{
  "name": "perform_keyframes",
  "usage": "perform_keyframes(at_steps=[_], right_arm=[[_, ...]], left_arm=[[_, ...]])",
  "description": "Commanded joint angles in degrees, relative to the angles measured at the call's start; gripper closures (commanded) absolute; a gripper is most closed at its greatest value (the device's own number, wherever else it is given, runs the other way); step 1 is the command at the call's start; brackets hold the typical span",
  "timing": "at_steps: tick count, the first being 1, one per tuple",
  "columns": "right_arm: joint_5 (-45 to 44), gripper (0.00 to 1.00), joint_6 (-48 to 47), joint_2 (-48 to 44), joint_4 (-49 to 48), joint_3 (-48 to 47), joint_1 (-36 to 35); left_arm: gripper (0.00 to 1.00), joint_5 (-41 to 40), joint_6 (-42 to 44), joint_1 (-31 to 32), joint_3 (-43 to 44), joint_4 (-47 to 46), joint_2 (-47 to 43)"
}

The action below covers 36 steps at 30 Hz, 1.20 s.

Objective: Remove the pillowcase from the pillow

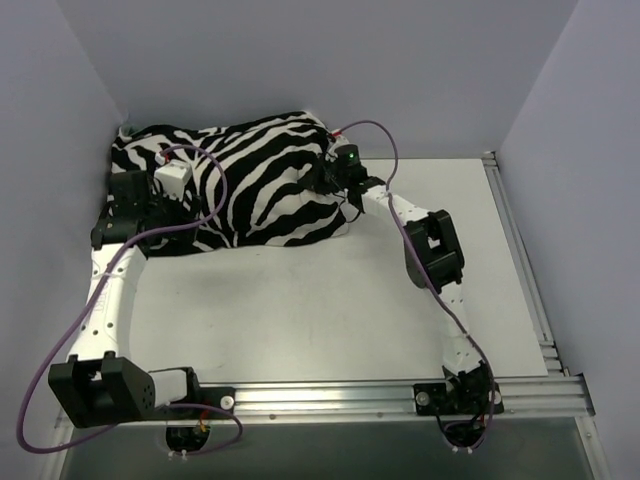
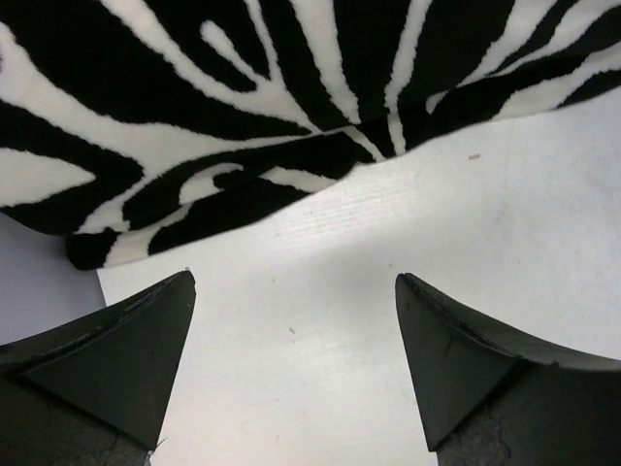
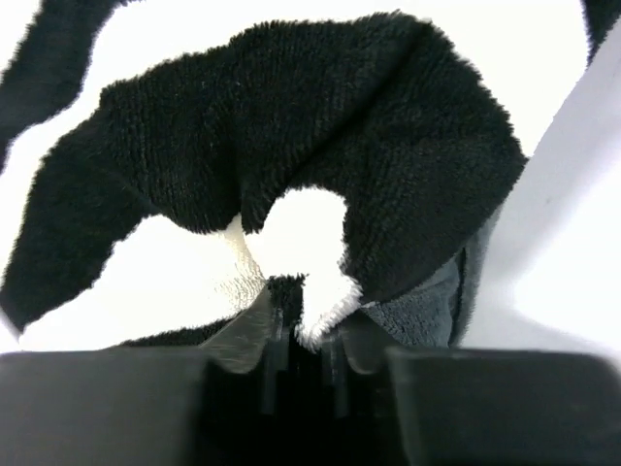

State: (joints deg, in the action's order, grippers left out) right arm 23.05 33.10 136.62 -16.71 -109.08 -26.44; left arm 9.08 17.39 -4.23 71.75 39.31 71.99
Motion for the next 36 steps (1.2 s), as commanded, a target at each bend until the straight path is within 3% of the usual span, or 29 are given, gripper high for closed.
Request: perform_keyframes(at_steps=[1, 5, 10, 16, 21, 27, 32, 36], right_arm=[[4.99, 1.00, 2.84, -10.03, -4.55, 6.04, -2.05], [0.61, 1.00, -1.45, -26.78, -2.99, 9.76, -2.65], [-6.78, 1.00, -8.22, -42.62, 5.36, 6.78, -3.10], [-14.76, 1.00, -14.37, -51.18, 16.52, -5.95, -2.30], [-18.65, 1.00, -17.90, -50.05, 26.37, -23.25, -2.57], [-15.23, 1.00, -14.30, -43.03, 26.20, -26.28, -4.67], [-17.15, 1.00, -15.34, -28.19, 28.12, -27.76, -15.99], [-18.04, 1.00, -18.33, -17.63, 32.35, -29.18, -26.11]], left_arm=[[0.06, 1.81, 1.68, -0.34, 4.18, 6.46, -1.50], [0.06, 5.50, 3.09, -0.34, 9.72, 14.20, -1.67], [0.06, 12.18, 6.52, -0.17, 19.56, 28.69, -1.58], [0.06, 13.33, 6.96, -0.17, 27.22, 33.81, -5.36], [0.06, 16.05, 6.79, -0.08, 29.85, 36.18, -8.18], [0.06, 22.99, 5.03, -0.08, 30.56, 35.23, -7.21], [0.06, 24.05, 2.30, -0.16, 29.68, 34.26, -5.28], [0.06, 16.43, -4.09, -1.21, 28.62, 30.04, -5.98]])
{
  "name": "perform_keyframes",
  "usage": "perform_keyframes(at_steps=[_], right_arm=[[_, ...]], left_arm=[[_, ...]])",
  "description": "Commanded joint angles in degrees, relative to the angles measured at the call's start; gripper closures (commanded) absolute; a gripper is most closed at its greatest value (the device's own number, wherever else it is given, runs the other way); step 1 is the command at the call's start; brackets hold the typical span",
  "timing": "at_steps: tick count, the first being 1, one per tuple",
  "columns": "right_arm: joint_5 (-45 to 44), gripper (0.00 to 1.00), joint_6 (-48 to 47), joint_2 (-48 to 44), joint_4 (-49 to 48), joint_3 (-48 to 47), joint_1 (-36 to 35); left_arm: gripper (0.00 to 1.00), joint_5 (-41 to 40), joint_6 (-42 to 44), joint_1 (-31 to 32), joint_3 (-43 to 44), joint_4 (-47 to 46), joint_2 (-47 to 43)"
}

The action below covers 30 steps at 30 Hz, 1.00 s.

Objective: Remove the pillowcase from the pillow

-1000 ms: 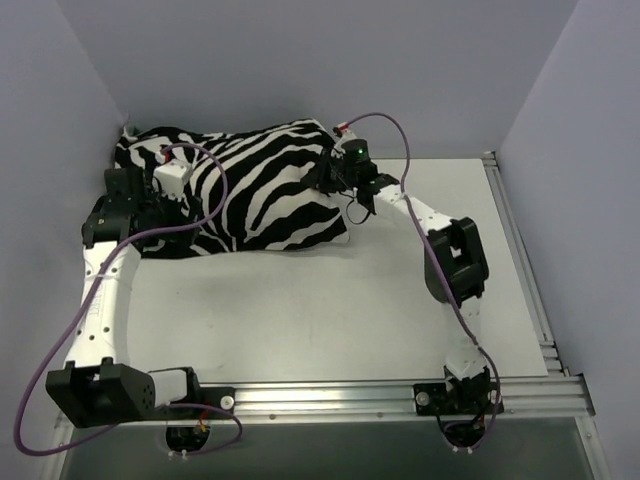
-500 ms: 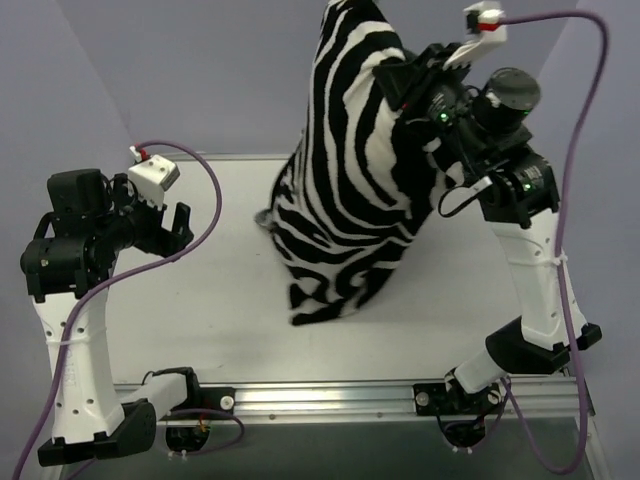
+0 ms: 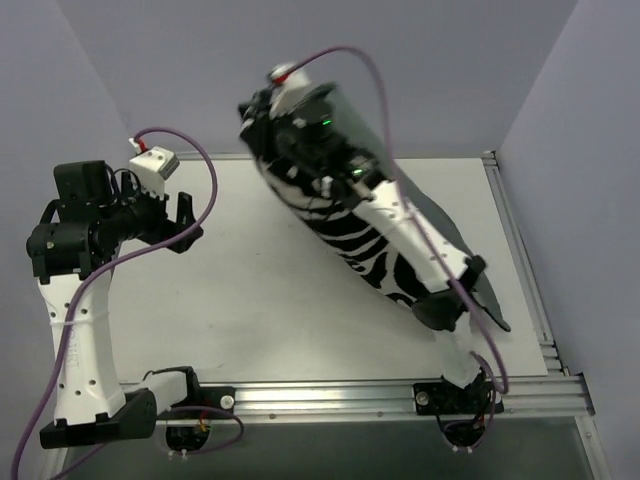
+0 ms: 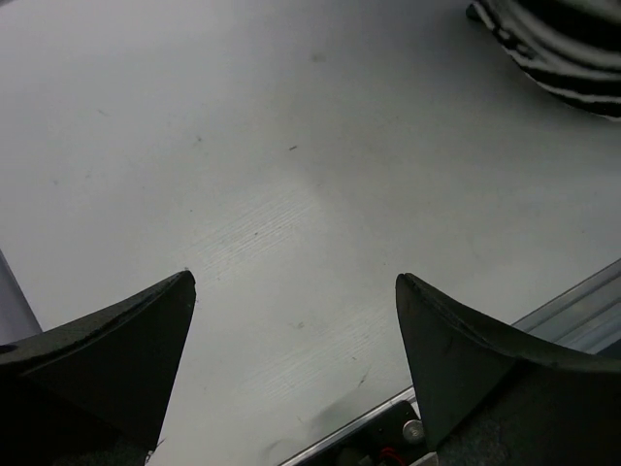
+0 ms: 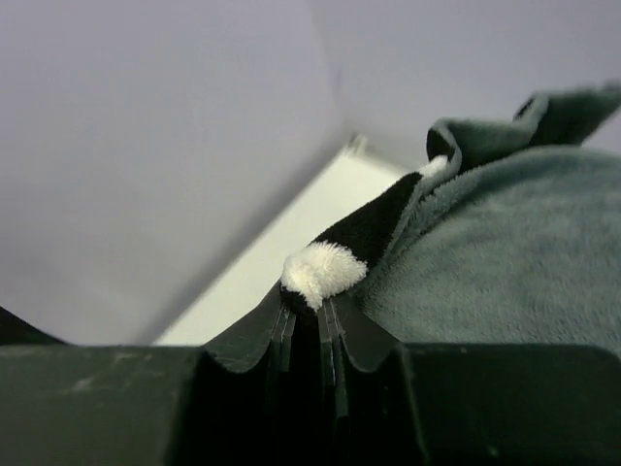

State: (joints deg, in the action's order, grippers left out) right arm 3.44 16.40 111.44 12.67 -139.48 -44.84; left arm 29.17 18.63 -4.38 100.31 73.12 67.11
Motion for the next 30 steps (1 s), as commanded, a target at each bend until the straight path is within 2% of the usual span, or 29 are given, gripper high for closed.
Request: perform_keyframes(at_steps=[1, 4, 5, 6, 8, 10, 11, 12, 13, 14, 15, 17, 18, 20, 21, 23, 24, 25, 27, 30], right_arm=[[1.65, 1.00, -1.72, 9.22, 3.41, 2.36, -9.11], [4.54, 1.00, -0.06, 5.74, 1.06, 15.69, -11.76], [5.60, 1.00, 0.73, 3.63, -2.00, 25.39, -12.11], [7.52, 1.00, 1.08, -1.26, -5.95, 30.62, -12.11], [10.25, 1.00, -0.04, -6.12, -7.91, 42.99, -12.64], [15.16, 1.00, -1.19, -10.97, -7.40, 47.96, -13.43], [16.67, 0.97, -1.72, -12.02, -4.78, 49.73, -14.13], [17.90, 0.81, -2.77, -13.16, -2.67, 51.66, -15.70], [18.44, 0.42, -2.95, -13.61, 1.96, 52.03, -16.41], [17.57, 0.34, -2.52, -14.31, 3.75, 52.46, -17.03], [16.69, 0.19, -0.52, -16.49, 5.16, 53.69, -17.38], [13.11, 0.14, 1.95, -20.10, 6.93, 55.19, -17.21], [11.08, 0.01, 2.92, -24.21, 7.72, 55.37, -16.34], [7.21, 0.00, 6.44, -28.01, 9.91, 54.84, -14.41], [3.89, 0.00, 7.67, -31.16, 11.05, 54.41, -13.09], [-2.95, 0.00, 12.91, -34.51, 15.62, 53.96, -6.78], [-6.57, 0.00, 14.17, -35.58, 17.64, 54.66, -4.23], [-9.74, 0.00, 14.53, -36.28, 21.57, 55.71, 1.45], [-18.16, 0.00, 15.33, -37.60, 24.94, 60.19, 7.54], [-21.28, 0.00, 12.70, -38.31, 25.49, 66.08, 19.94]], left_arm=[[0.06, -7.16, -6.32, -2.89, 0.23, -4.30, -1.19], [0.06, -9.47, -8.52, -9.38, 1.55, -6.32, -2.16], [0.06, -9.48, -8.87, -10.98, 2.25, -7.11, -2.42], [0.06, -9.05, -9.14, -13.61, 2.60, -7.38, -2.95], [0.06, -8.34, -9.32, -15.12, 3.05, -8.08, -3.39], [0.06, -6.68, -8.36, -15.48, 2.79, -8.61, -3.92], [0.06, -4.32, -8.18, -15.48, 2.17, -9.39, -4.01], [0.06, -3.34, -7.74, -15.48, 0.60, -9.84, -4.09], [0.06, -2.28, -7.39, -15.39, -0.46, -10.10, -4.09], [0.06, -0.45, -7.04, -15.31, -1.51, -10.97, -4.09], [0.06, 0.70, -6.34, -15.13, -3.61, -11.24, -4.09], [0.06, 2.03, -5.45, -13.04, -5.91, -12.38, -3.83], [0.06, 0.81, -5.01, -11.45, -6.87, -13.00, -3.66], [0.06, -4.18, -5.01, -6.46, -9.78, -14.49, -2.60], [0.06, -10.38, -4.75, 0.10, -10.39, -14.76, -1.99], [0.06, -13.78, -4.48, 5.67, -12.15, -15.46, 0.21], [0.06, -12.66, -4.31, 8.05, -12.51, -15.64, 1.00], [0.06, -11.69, -4.22, 8.25, -12.60, -15.64, 2.66], [0.06, -11.85, -4.39, 8.25, -11.81, -15.29, 3.90], [0.06, -14.57, -4.22, 8.07, -11.63, -14.94, 4.08]])
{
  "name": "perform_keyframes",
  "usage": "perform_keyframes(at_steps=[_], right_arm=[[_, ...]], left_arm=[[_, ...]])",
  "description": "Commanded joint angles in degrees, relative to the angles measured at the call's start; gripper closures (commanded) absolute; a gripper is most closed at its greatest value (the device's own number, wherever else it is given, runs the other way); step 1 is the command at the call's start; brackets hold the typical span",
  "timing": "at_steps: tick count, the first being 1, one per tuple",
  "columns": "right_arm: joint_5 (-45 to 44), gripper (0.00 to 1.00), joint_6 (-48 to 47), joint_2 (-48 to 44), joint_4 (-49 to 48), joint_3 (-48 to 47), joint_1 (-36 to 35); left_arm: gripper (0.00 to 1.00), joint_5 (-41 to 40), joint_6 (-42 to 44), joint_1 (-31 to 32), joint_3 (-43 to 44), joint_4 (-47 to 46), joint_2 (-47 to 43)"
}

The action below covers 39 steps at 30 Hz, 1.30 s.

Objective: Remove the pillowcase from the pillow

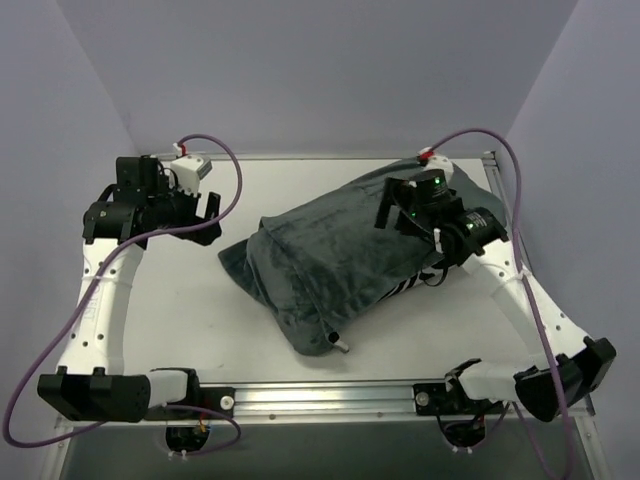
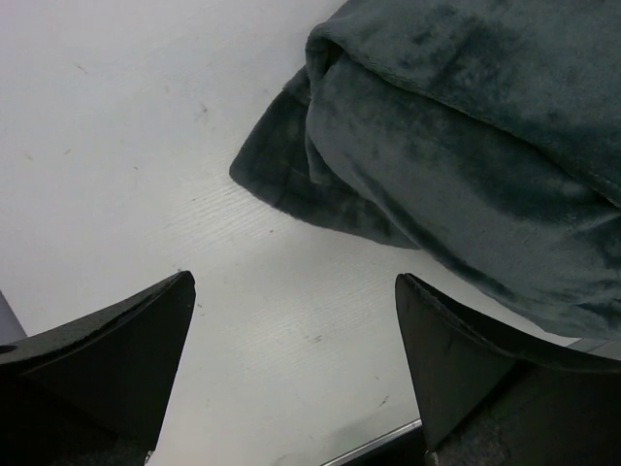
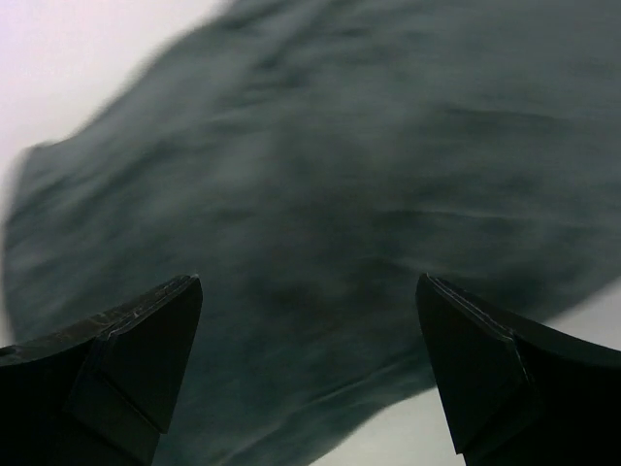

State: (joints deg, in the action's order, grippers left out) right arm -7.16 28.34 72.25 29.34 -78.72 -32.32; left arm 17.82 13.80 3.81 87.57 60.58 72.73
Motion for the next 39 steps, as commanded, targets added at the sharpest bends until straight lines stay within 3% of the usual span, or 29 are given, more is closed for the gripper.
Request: perform_keyframes(at_steps=[1, 4, 9, 14, 15, 19, 21, 25, 27, 31, 33, 35, 39], right_arm=[[-11.12, 0.00, -0.12, 0.79, 6.19, 6.81, 10.49], [-10.71, 0.00, -0.39, 1.40, 0.22, 11.47, 18.85], [-2.71, 0.03, -1.78, 10.17, -12.45, 15.61, 20.80], [13.98, 0.28, -6.45, 23.34, -20.54, 8.77, 20.54], [15.41, 0.39, -7.15, 25.20, -21.68, 7.02, 20.45], [21.20, 0.68, -12.15, 35.13, -23.81, -8.41, 17.83], [28.29, 0.76, -13.91, 41.29, -23.46, -13.98, 16.94], [36.76, 0.81, -20.94, 49.38, -18.63, -28.22, 13.78], [39.31, 0.83, -23.49, 52.81, -17.05, -35.17, 11.32], [43.54, 0.82, -20.62, 56.77, -18.96, -42.56, 8.15], [45.38, 0.80, -17.45, 57.92, -24.56, -42.66, 7.18], [46.79, 0.80, -13.32, 59.14, -28.36, -42.66, 6.65], [48.29, 0.80, -8.04, 61.17, -34.87, -43.19, 5.86]], left_arm=[[0.06, -3.15, 0.70, -0.12, 0.50, -2.83, -2.76], [0.06, -2.01, 0.61, -0.30, -2.31, -3.53, -5.22], [0.06, -2.00, 0.44, -0.91, -4.77, -3.97, -6.11], [0.06, 0.10, -0.97, -2.58, -6.01, -5.47, -5.93], [0.06, 1.76, -1.06, -3.37, -6.18, -5.73, -6.02], [0.06, 2.39, -0.88, -3.55, -5.14, -5.39, -6.55], [0.06, 3.09, -0.10, -3.55, -4.25, -4.86, -6.02], [0.00, 4.94, 0.96, -3.55, -3.81, -6.69, -4.88], [0.10, 5.11, 0.70, -3.20, -3.46, -8.10, -4.00], [0.12, 5.47, 3.24, 4.16, -4.33, -9.33, -2.68], [0.12, 3.28, 8.41, 11.11, -6.17, -9.25, -2.42], [0.05, -0.57, 14.28, 16.54, -9.77, -9.42, -2.42], [0.04, -19.79, 21.87, 21.93, -13.91, -11.09, -2.77]])
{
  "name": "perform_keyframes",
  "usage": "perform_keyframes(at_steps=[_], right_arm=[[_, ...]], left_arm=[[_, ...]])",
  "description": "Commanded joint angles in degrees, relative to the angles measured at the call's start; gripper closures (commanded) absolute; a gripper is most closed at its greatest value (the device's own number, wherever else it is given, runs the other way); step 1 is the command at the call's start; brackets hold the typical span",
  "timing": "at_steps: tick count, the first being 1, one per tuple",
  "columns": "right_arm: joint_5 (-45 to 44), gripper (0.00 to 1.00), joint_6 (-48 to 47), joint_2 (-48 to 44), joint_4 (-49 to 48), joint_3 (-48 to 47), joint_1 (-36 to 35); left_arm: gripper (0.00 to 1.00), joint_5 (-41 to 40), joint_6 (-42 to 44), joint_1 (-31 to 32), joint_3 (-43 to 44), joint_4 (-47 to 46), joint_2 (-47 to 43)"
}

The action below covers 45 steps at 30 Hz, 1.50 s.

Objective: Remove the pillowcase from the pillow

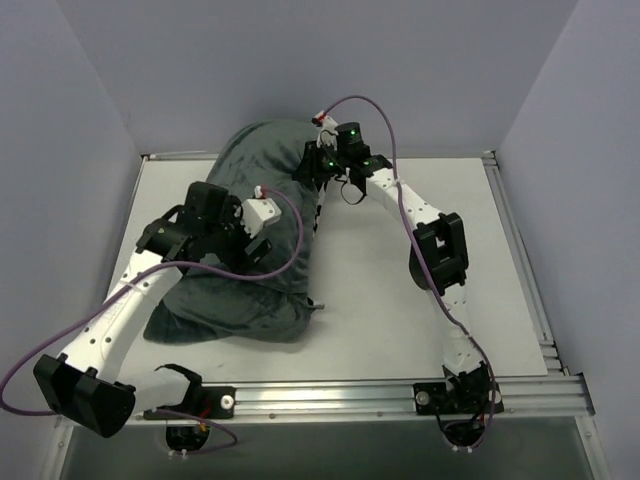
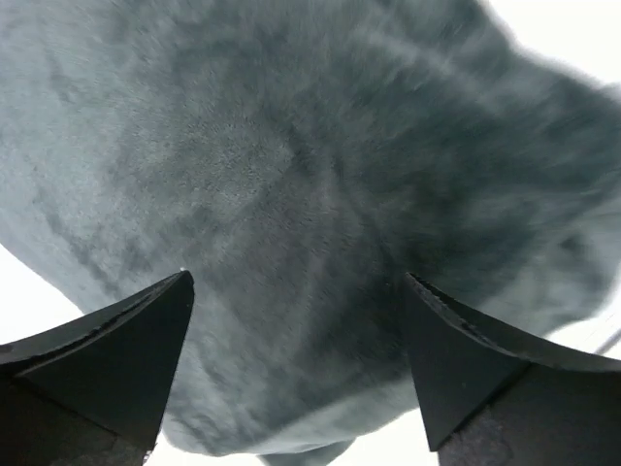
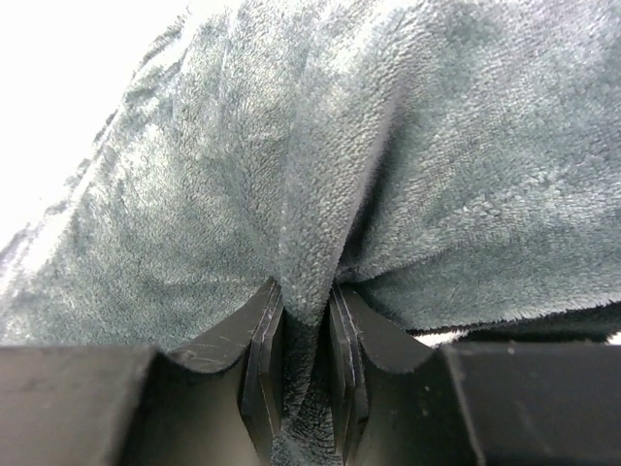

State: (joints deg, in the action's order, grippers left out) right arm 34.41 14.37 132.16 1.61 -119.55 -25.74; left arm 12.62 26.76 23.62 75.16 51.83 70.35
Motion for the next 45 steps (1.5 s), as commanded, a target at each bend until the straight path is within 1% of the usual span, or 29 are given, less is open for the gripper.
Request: perform_keyframes(at_steps=[1, 3, 5, 7, 9, 11, 14, 15, 17, 18, 19, 21, 23, 24, 25, 27, 29, 31, 32, 33, 34, 35, 36, 37, 39, 41, 42, 43, 45], right_arm=[[7.15, 0.79, 6.11, 1.43, -7.14, -2.18, -1.07], [6.12, 0.78, 5.32, 1.09, -6.62, -1.22, -1.33], [4.18, 0.77, 4.44, 0.21, -6.18, 0.79, -1.42], [2.68, 0.76, 2.95, -0.06, -3.73, 0.98, -1.25], [1.98, 0.76, 1.20, -0.32, -1.97, 1.24, -1.25], [1.62, 0.76, 0.84, -0.32, -1.78, 1.51, -1.16], [1.80, 0.75, 0.66, -0.67, -1.78, 2.21, -1.16], [1.88, 0.75, 0.92, -0.85, -1.78, 3.00, -1.16], [1.80, 0.75, 1.10, -1.37, -1.87, 3.62, -1.25], [1.88, 0.75, 1.36, -1.46, -2.48, 3.79, -1.25], [1.97, 0.75, 1.62, -1.46, -2.66, 3.53, -1.25], [2.50, 0.74, 1.89, -1.38, -3.01, 3.44, -1.25], [2.59, 0.74, 2.50, -1.20, -3.10, 3.44, -1.25], [2.76, 0.74, 2.59, -1.37, -3.01, 3.53, -1.33], [2.68, 0.73, 2.68, -1.38, -3.01, 4.05, -1.42], [2.68, 0.72, 2.51, -2.16, -3.10, 4.84, -1.42], [2.68, 0.71, 2.33, -2.95, -3.62, 6.25, -1.33], [2.24, 0.70, 2.42, -3.66, -3.72, 6.96, -1.33], [2.06, 0.66, 2.50, -3.84, -2.93, 6.78, -1.25], [1.97, 0.59, 2.42, -4.01, -1.97, 6.26, -1.25], [1.62, 0.47, 2.16, -4.45, -0.57, 5.30, -1.25], [0.75, 0.33, 1.72, -4.89, 3.89, 4.16, -1.16], [-0.56, 0.24, 0.41, -5.50, 6.11, 1.62, -1.16], [-4.49, 0.01, -0.21, -7.33, 8.65, 0.55, -1.24], [-8.90, 0.00, -1.18, -10.67, 14.55, 1.06, -1.25], [-14.17, 0.00, -0.49, -18.92, 16.58, 5.87, -1.42], [-15.07, 0.00, 0.21, -22.70, 15.80, 14.34, -2.03], [-16.12, 0.00, 1.79, -30.56, 14.49, 19.39, -2.82], [-20.86, 0.00, 2.76, -38.34, 9.57, 29.41, -6.06]], left_arm=[[0.07, -16.47, 9.01, 2.14, -1.24, -2.18, -0.30], [0.13, -18.50, 8.83, 1.35, 0.08, -1.56, -0.82], [0.14, -15.71, 11.10, 0.73, 0.69, 2.46, -1.96], [0.12, -10.81, 13.13, 0.38, 0.96, 8.16, -4.77], [0.09, -9.11, 15.77, 0.29, 1.48, 11.96, -7.66], [0.08, -6.92, 18.57, -0.15, 2.53, 20.19, -9.69], [0.07, -3.76, 22.44, -1.55, 2.28, 25.41, -10.84], [0.07, -3.92, 22.98, -1.73, 0.28, 25.51, -11.37], [0.06, -6.19, 22.46, -1.73, -2.80, 22.28, -11.46], [0.05, -11.17, 21.76, -1.73, -4.47, 16.69, -10.85], [0.05, -13.91, 21.06, -1.82, -6.67, 14.02, -10.15], [0.08, -18.49, 19.30, -2.08, -7.48, 7.10, -7.96], [0.11, -19.65, 16.93, -2.08, -6.87, 3.64, -6.63], [0.14, -20.18, 16.05, -2.08, -6.86, 1.19, -5.67], [0.20, -19.31, 15.43, -2.08, -6.69, 0.90, -5.31], [0.26, -18.08, 14.90, -2.08, -7.12, 0.03, -5.48], [0.36, -18.33, 15.59, -2.08, -9.05, -1.03, -5.75], [0.49, -19.03, 15.77, -2.17, -9.85, -1.82, -5.57], [0.69, -19.21, 15.69, -2.08, -9.68, -1.56, -5.48], [0.80, -19.48, 15.25, -2.08, -9.33, -1.39, -5.40], [0.87, -19.56, 14.73, -2.17, -8.89, -1.47, -5.40], [0.98, -19.65, 13.85, -2.17, -8.54, -1.65, -5.48], [0.98, -19.65, 13.49, -2.17, -8.19, -2.17, -5.66], [0.98, -19.74, 12.88, -2.17, -7.83, -2.61, -5.66], [0.98, -20.09, 9.11, -2.26, -5.74, -4.01, -5.05], [0.98, -19.83, 3.16, -2.35, -3.01, -4.72, -4.43], [0.98, -19.22, 0.86, -2.43, -1.34, -5.33, -3.91], [0.98, -19.04, -3.60, -2.52, 2.24, -5.69, -3.55], [0.98, -18.08, -6.54, -2.79, 5.95, -5.26, -2.24]])
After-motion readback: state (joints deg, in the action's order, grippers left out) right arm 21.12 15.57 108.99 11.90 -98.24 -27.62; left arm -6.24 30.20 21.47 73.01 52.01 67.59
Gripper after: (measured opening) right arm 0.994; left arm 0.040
